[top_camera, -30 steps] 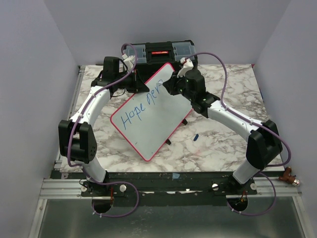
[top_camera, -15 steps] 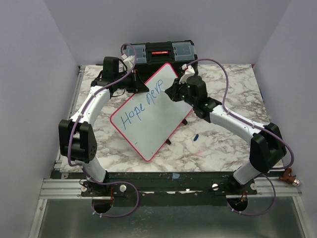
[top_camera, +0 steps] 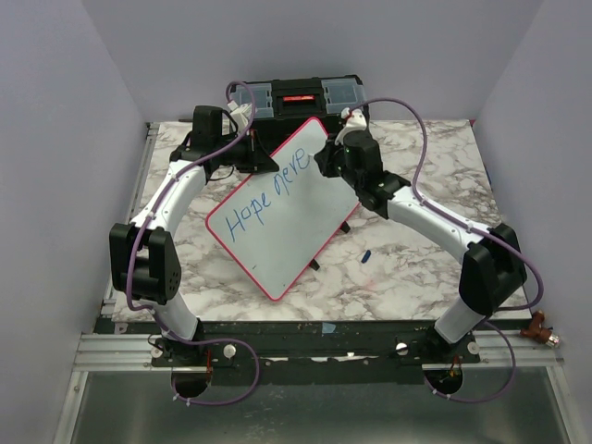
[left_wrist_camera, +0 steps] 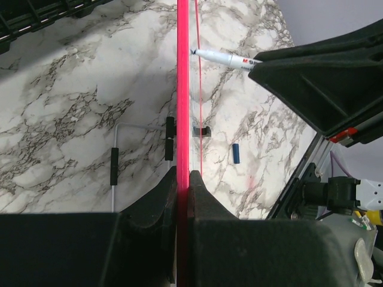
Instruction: Write a sentence on the whiteboard
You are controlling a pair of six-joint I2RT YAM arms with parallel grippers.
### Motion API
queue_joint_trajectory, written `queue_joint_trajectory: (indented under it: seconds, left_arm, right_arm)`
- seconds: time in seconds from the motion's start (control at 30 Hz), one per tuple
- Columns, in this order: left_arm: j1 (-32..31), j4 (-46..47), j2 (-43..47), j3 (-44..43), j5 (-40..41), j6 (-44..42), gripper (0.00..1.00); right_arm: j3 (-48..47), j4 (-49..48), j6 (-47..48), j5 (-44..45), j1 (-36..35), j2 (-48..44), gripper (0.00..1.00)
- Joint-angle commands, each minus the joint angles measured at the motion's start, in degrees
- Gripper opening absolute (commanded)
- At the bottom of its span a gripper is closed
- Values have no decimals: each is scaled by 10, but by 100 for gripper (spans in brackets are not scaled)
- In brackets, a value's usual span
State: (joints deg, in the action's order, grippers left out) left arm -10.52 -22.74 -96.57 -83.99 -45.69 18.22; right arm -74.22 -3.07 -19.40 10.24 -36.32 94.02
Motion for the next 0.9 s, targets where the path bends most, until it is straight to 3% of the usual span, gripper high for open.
queue_joint_trajectory:
  seconds: [0.0, 0.3, 0.87]
  left_arm:
    - [-12, 11, -4, -11, -15, -53, 0]
    - [-12, 11, -2, -10, -18, -54, 0]
    - [-12, 7, 0, -9, -23, -55, 0]
  right_arm:
    - [-39, 12, 6, 41, -1, 6, 1]
    - [-10, -31, 7, 41, -1, -37, 1]
    - [-59, -28, 7, 21, 0, 16, 1]
